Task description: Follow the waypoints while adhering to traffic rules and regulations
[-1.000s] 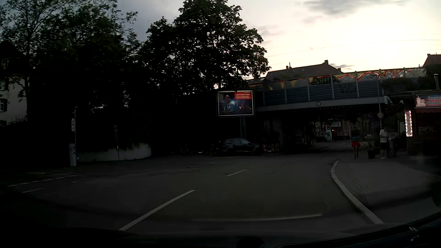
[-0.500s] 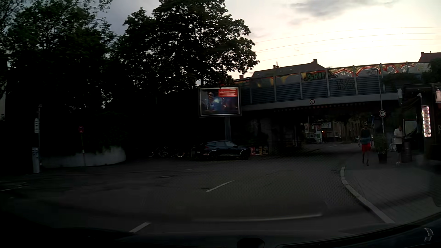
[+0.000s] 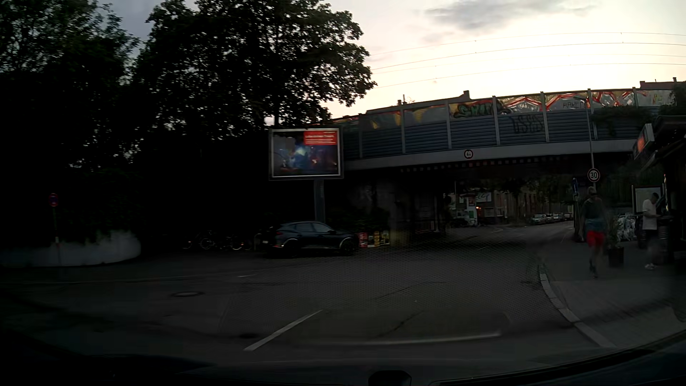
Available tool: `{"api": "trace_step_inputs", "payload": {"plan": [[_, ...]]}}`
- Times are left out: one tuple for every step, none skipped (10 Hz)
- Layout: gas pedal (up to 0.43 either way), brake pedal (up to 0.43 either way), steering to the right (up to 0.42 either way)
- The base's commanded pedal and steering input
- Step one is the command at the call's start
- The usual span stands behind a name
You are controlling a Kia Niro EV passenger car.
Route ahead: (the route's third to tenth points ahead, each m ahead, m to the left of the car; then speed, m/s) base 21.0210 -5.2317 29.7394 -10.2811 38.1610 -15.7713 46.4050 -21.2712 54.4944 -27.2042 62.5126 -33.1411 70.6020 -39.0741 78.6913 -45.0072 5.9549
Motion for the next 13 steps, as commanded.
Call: {"api": "trace_step_inputs", "payload": {"plan": [[0.059, 0.0, 0.135], [0.059, 0.0, 0.143], [0.059, 0.0, 0.15], [0.059, 0.0, 0.152], [0.059, 0.0, 0.152], [0.059, 0.0, 0.152], [0.067, 0.0, 0.152], [0.067, 0.0, 0.153], [0.079, 0.0, 0.153], [0.087, 0.0, 0.152], [0.087, 0.0, 0.151], [0.098, 0.0, 0.149], [0.098, 0.0, 0.145]]}}
